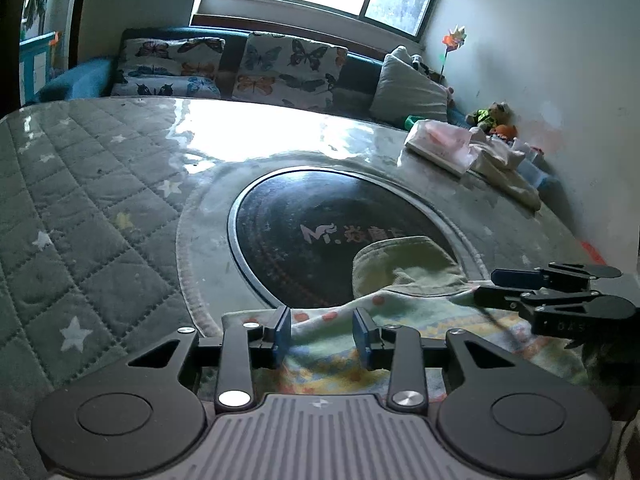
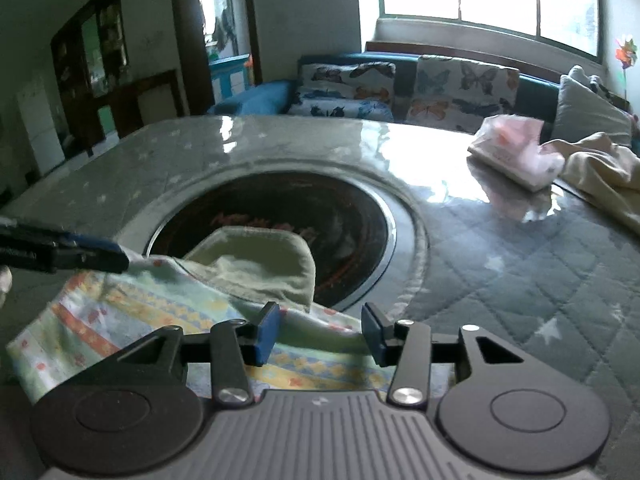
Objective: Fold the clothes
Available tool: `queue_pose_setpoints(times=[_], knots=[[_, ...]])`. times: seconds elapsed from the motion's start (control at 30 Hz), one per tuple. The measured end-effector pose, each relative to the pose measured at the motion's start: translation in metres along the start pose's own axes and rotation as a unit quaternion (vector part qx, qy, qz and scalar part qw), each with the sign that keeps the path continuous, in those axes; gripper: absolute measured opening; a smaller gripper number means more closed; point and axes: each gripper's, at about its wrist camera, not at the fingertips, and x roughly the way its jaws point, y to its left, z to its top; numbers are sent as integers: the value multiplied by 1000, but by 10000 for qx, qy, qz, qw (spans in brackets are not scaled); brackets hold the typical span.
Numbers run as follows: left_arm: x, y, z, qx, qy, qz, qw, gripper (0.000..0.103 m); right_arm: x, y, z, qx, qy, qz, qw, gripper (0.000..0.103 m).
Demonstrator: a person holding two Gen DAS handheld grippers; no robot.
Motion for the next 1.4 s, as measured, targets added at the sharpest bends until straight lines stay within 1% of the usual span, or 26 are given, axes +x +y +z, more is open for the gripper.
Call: queue_pose_setpoints(times=[0.1, 0.13, 0.17, 0.23, 0.3, 0.33, 0.37, 0.5, 0.6, 0.7, 0.77, 0.83, 0.93, 0.97, 1.1, 1.23, 1.3, 1.33, 1.4], knots=[[2, -2, 2, 56, 24, 94, 9999, 37, 2, -5, -1, 102, 3, -18, 9999, 49], [1, -5, 3, 111, -8, 61, 9999, 37, 0, -6, -1, 108, -12, -73, 9999, 53], [-1, -8, 3, 168, -42, 24, 9998, 37, -2, -5, 0, 78, -35, -160, 9998, 54], [0, -17, 6, 276, -92, -104, 9995, 37, -7, -6, 1, 87, -79, -182, 9998, 54], [7, -23, 8, 351, -57, -114, 9993, 37, -12, -5, 1, 90, -122, -181, 9997, 56], [11, -26, 9, 389, -38, -117, 9992, 37, -12, -5, 0, 75, -126, -214, 9997, 59], [15, -29, 10, 426, -20, -119, 9990, 37, -13, -6, -1, 78, -116, -248, 9996, 60], [32, -29, 10, 405, 142, 0, 9991, 37, -16, -11, -5, 120, -82, -356, 9993, 60], [32, -28, 9, 386, 129, 10, 9992, 37, -24, -13, -4, 190, -153, -378, 9990, 60], [31, -29, 8, 374, 116, 52, 9992, 37, -32, -10, -7, 212, -236, -297, 9991, 65], [31, -29, 7, 365, 107, 81, 9992, 39, -36, -6, -9, 210, -255, -247, 9991, 73], [29, -29, 7, 353, 93, 145, 9992, 42, -37, -3, -15, 165, -201, -218, 9994, 77], [26, -30, 7, 375, 71, 238, 9990, 45, -40, 0, -22, 144, -149, -320, 9993, 80], [24, -30, 7, 372, 65, 278, 9989, 46, -43, 1, -22, 180, -162, -321, 9992, 83], [18, -31, 7, 342, 25, 360, 9988, 49, -52, 6, -25, 205, -265, -300, 9990, 88], [8, -36, 3, 352, -18, 412, 9985, 57, -55, 15, -29, 165, -258, -259, 9992, 92], [2, -39, 1, 366, -37, 431, 9984, 61, -57, 19, -31, 156, -294, -245, 9991, 97], [0, -40, -1, 371, -41, 453, 9983, 65, -59, 21, -33, 154, -325, -225, 9991, 100], [-4, -42, -3, 381, -48, 499, 9980, 70, -64, 25, -35, 147, -385, -187, 9990, 101]])
